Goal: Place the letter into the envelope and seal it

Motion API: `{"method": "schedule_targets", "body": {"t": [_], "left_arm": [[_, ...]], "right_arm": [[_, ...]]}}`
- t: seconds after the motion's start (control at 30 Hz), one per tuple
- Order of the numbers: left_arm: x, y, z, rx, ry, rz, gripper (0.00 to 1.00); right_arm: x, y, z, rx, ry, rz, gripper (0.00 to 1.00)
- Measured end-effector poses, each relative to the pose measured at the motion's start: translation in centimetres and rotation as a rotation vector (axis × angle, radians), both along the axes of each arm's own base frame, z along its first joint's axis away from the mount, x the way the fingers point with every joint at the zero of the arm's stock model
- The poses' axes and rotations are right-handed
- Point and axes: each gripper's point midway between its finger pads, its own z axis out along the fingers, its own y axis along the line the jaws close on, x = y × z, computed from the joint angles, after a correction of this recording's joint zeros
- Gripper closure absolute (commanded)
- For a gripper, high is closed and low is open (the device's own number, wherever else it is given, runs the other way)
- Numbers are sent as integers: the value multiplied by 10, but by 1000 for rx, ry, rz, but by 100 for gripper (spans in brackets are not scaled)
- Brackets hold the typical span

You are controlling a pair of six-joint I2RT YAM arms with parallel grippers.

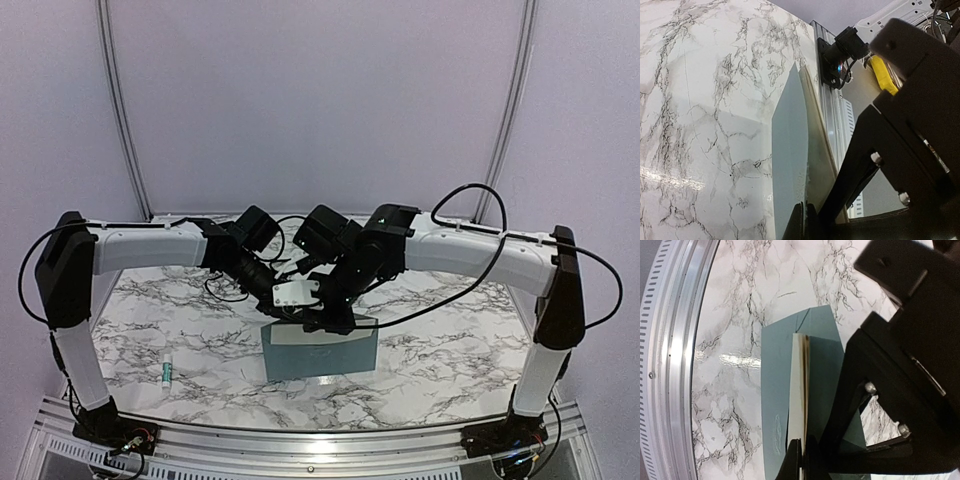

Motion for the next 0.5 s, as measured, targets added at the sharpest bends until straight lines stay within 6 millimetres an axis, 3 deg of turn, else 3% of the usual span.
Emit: {"method": "schedule_targets", "body": {"t": [0.5], "left_arm": [[9, 0, -7, 14, 14, 31, 100]], "right_arm": [[13, 1, -12, -55, -76, -24, 100]]}}
